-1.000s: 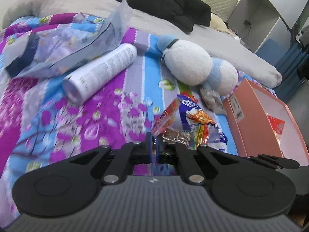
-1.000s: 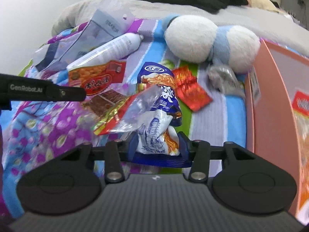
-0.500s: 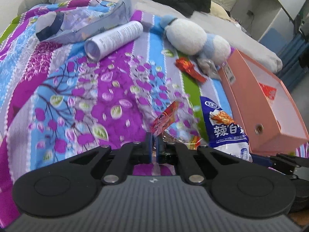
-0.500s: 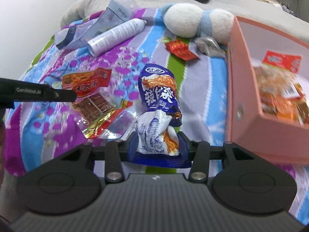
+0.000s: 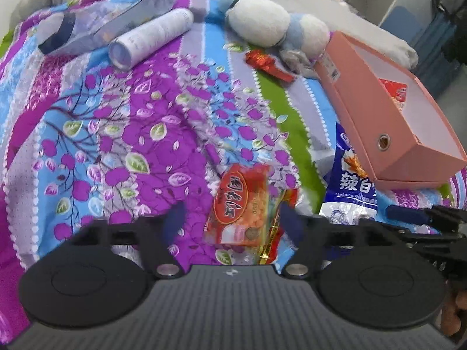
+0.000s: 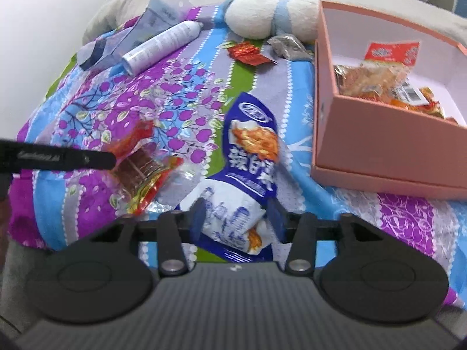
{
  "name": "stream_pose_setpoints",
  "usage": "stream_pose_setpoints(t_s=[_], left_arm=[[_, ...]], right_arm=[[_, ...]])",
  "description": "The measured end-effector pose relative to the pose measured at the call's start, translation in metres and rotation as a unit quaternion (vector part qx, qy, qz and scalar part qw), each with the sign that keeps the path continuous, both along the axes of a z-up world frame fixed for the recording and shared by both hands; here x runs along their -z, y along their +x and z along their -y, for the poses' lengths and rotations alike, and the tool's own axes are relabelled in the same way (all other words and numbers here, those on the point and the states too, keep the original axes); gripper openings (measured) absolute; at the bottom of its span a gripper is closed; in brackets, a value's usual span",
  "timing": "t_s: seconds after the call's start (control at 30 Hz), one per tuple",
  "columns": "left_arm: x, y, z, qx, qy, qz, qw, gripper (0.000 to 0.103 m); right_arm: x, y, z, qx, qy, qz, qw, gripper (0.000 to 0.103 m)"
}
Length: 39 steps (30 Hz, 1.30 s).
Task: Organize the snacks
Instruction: 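Lift both held snack packs and carry them toward the pink box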
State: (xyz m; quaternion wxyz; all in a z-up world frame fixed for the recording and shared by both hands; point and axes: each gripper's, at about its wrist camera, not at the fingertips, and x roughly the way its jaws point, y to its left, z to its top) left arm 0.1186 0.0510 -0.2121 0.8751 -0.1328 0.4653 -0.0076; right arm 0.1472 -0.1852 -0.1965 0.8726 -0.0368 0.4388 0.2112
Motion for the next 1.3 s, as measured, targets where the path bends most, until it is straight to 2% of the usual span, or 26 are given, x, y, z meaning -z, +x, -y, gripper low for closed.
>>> stream_pose_setpoints(t_s=[0.03,0.07,0.27,0.47,0.67,0.77,0.87,0.97,1.0,1.1,1.13,1.3], left_arm=[[0.000,0.000,0.002,0.009,0.000,0.004,1.0000,0.088],[0.000,0.001,0.004,0.017,0.002,0.004,0.9998,0.089],[0.010,0.013,0.023,0.064,0.042,-0.005,0.9971,0.091],[0.025,0.024,0.039,0.102,0.071,-0.012,0.9922,0.091],[0.043,0.034,0.052,0.131,0.113,-0.020,0.9847,0.091],[0.052,0.037,0.056,0.143,0.111,-0.028,0.9830,0.090],[0.057,0.040,0.055,0.136,0.105,-0.035,0.9845,0.089],[0.054,0.044,0.052,0.116,0.095,-0.041,0.9879,0.082],[0.054,0.045,0.051,0.111,0.093,-0.042,0.9886,0.081],[0.052,0.044,0.047,0.092,0.083,-0.041,0.9915,0.075],[0.051,0.043,0.046,0.087,0.081,-0.040,0.9921,0.073],[0.045,0.040,0.040,0.059,0.063,-0.038,0.9956,0.063]], right_arm=[[0.000,0.000,0.004,0.009,0.006,0.000,1.000,0.077],[0.000,0.001,0.006,0.017,0.013,0.002,1.000,0.079],[0.003,0.017,0.022,0.049,0.074,-0.017,0.996,0.080],[0.006,0.031,0.031,0.069,0.105,-0.027,0.992,0.079],[0.015,0.037,0.021,0.066,0.099,-0.037,0.992,0.079],[0.022,0.042,0.013,0.064,0.089,-0.044,0.993,0.079],[0.028,0.047,0.006,0.060,0.082,-0.046,0.994,0.078],[0.035,0.050,0.001,0.057,0.076,-0.056,0.994,0.070],[0.036,0.051,0.001,0.053,0.078,-0.062,0.994,0.064],[0.035,0.049,0.003,0.048,0.078,-0.062,0.994,0.052],[0.034,0.048,0.003,0.044,0.074,-0.059,0.995,0.045],[0.023,0.040,0.004,0.039,0.060,-0.039,0.997,0.039]])
